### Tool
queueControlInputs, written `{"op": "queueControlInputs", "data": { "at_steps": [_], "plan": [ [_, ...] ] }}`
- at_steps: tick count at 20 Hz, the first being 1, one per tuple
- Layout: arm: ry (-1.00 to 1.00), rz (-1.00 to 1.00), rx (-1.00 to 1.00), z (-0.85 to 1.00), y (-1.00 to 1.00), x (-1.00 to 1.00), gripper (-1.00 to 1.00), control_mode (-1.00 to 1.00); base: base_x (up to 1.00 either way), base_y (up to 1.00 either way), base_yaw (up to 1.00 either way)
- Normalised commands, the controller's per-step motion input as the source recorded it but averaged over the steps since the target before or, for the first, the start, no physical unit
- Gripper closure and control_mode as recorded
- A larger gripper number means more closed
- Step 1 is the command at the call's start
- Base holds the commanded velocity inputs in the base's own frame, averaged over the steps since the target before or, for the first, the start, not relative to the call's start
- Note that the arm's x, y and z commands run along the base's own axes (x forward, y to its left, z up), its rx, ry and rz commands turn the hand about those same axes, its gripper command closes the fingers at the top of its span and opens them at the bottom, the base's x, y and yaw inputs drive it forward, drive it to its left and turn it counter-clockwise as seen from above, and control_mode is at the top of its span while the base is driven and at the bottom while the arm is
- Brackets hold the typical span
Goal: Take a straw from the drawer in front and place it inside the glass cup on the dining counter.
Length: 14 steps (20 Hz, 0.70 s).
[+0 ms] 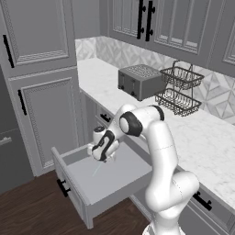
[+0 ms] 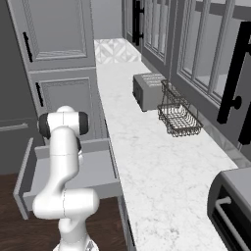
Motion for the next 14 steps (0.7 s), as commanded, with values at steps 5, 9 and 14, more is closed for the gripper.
{"op": "queueControlInputs", "data": {
  "at_steps": [5, 9, 14],
  "plan": [
    [-0.07, 0.0, 0.0, -0.27, -0.25, -0.39, 1.0, -1.0, 0.0, 0.0, 0.0],
    [0.0, 0.0, 0.0, -0.41, -0.01, -0.06, 1.0, -1.0, 0.0, 0.0, 0.0],
    [0.0, 0.0, 0.0, -0.19, 0.0, 0.0, 1.0, -1.0, 0.0, 0.0, 0.0]
  ]
}}
